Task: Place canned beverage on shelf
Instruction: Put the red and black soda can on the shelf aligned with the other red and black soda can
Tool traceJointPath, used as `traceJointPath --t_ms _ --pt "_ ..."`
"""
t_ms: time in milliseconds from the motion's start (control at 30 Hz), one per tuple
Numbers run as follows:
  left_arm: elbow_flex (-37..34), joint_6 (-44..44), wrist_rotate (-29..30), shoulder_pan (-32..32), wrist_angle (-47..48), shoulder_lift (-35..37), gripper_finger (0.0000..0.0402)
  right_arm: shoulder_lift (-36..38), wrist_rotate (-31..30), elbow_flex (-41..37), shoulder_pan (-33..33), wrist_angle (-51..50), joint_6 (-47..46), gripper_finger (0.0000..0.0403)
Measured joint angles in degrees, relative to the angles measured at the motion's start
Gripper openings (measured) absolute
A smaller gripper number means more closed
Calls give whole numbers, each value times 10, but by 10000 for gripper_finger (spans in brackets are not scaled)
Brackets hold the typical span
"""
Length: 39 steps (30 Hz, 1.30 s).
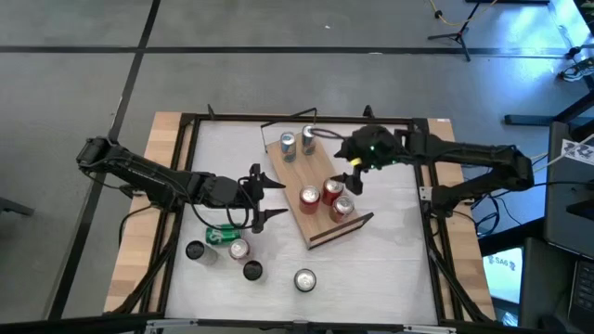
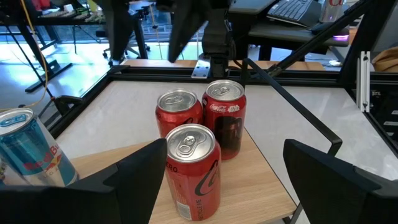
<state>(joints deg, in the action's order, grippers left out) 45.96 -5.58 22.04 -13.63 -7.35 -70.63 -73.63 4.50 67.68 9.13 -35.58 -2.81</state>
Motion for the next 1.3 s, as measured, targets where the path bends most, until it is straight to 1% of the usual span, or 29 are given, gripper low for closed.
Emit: traceJointPath --t_ms 267,433,500,600,900,1100,1200,1300 --pt "0 0 0 0 0 0 311 -15 -50 0 -56 -6 -58 363" --pt "0 0 0 0 0 0 311 -32 -53 0 -75 -11 -59 363" --pt "0 0 0 0 0 0 311 -42 -63 0 -81 -8 -61 363" --pt "0 0 0 0 0 0 311 -60 -84 0 -86 -14 -65 363" --pt "0 0 0 0 0 0 311 -96 -85 0 -85 -22 -75 363" --pt "0 0 0 0 0 0 311 -100 -84 0 -85 -25 -74 362" --pt "0 0 0 0 0 0 311 -100 -84 0 -85 -34 -74 349" --pt "0 0 0 0 0 0 311 -99 -85 0 -85 -41 -74 320"
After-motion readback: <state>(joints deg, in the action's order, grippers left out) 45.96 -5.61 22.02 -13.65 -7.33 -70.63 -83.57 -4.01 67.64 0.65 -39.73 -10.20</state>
